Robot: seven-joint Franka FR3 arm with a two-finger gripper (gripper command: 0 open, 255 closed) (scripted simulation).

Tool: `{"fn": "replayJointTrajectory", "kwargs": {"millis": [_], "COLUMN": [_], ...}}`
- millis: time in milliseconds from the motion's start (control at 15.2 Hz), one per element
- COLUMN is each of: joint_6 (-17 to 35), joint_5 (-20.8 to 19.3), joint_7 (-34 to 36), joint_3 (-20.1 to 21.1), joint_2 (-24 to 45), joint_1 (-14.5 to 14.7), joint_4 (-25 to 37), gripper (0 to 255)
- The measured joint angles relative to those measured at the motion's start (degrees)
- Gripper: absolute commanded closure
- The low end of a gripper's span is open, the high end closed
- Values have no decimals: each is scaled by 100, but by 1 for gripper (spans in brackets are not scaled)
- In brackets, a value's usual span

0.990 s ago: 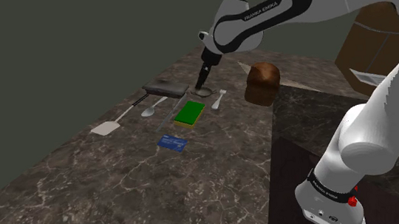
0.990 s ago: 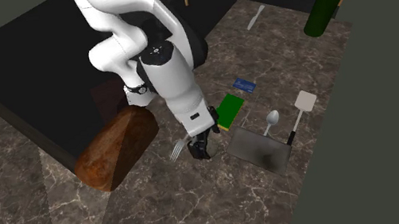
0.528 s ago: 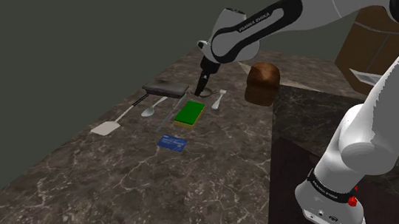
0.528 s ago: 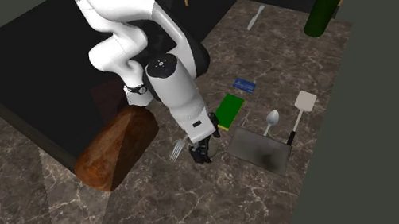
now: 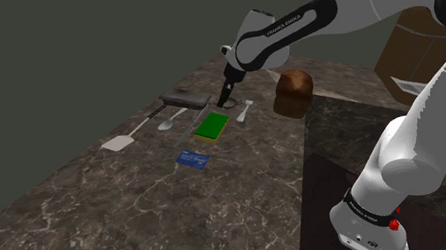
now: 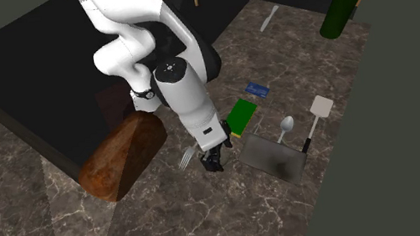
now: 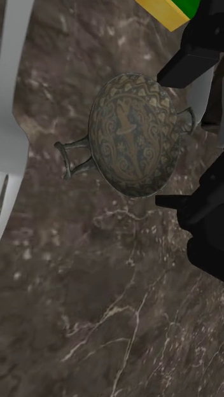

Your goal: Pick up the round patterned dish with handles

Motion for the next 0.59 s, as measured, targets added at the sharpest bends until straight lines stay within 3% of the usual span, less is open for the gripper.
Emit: {"fn": "replayJointTrajectory", "kwargs": {"millis": [594], "joint_6": [-467], "joint_5": [-125], "joint_7": [130], "joint_3": [4], "joint_2": [-217], "joint_1": [-22], "joint_4": [238], "gripper": [255]}}
